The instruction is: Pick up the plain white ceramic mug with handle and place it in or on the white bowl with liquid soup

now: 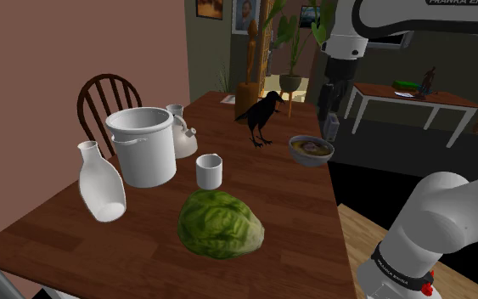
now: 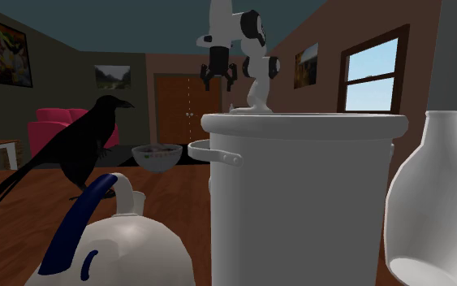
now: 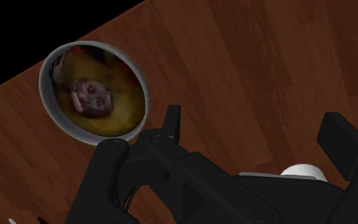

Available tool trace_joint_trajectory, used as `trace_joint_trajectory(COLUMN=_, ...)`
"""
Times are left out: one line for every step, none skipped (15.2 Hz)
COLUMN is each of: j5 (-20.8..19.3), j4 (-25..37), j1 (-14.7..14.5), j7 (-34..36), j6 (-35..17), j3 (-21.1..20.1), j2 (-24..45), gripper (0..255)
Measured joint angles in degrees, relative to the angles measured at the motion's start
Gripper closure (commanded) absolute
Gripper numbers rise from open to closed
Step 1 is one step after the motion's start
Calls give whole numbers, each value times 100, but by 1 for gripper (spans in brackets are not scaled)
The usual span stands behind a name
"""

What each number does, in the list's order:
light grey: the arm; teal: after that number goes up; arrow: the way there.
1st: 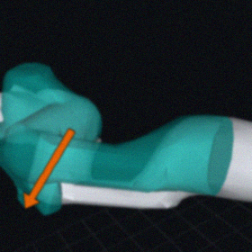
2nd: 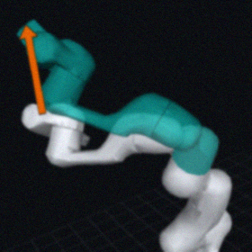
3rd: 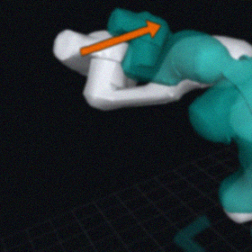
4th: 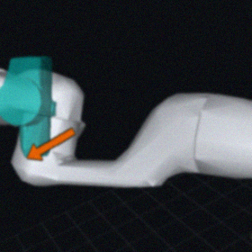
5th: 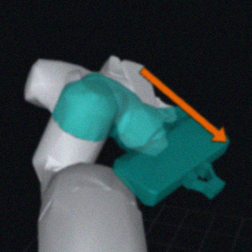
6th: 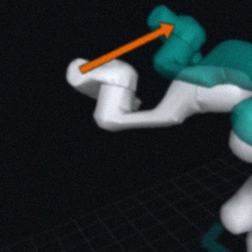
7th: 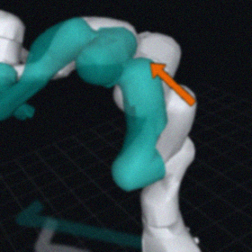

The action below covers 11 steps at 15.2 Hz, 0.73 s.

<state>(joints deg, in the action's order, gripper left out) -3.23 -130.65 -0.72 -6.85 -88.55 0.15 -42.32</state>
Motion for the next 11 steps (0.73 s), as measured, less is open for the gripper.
trace_joint_trajectory(j5=0, j4=0, j1=0, j7=0, j6=0, j3=0, j2=0, gripper=0)
trace_joint_trajectory(j5=22, j4=-16, j1=-10, j7=39, j6=-59, j3=-28, j2=47, gripper=0)
trace_joint_trajectory(j5=62, j4=-17, j1=-30, j7=108, j6=-144, j3=-83, j2=138, gripper=0)
trace_joint_trajectory(j5=111, j4=-16, j1=-55, j7=199, j6=-256, j3=-155, j2=261, gripper=0)
trace_joint_trajectory(j5=144, j4=-18, j1=-69, j7=261, j6=-384, j3=-199, j2=391, gripper=0)
trace_joint_trajectory(j5=193, j4=3, j1=-96, j7=361, j6=-513, j3=-279, j2=547, gripper=0)
trace_joint_trajectory(j5=235, j4=-65, j1=-120, j7=450, j6=-678, j3=-345, j2=654, gripper=0)
trace_joint_trajectory(j5=271, j4=-21, j1=-140, j7=531, j6=-769, j3=-407, j2=794, gripper=0)
trace_joint_trajectory(j5=289, j4=0, j1=-147, j7=583, j6=-897, j3=-444, j2=946, gripper=0)
trace_joint_trajectory(j5=328, j4=6, j1=-174, j7=685, j6=-1046, j3=-523, j2=1109, gripper=0)
trace_joint_trajectory(j5=350, j4=45, j1=-188, j7=755, j6=-1161, j3=-575, j2=1264, gripper=0)
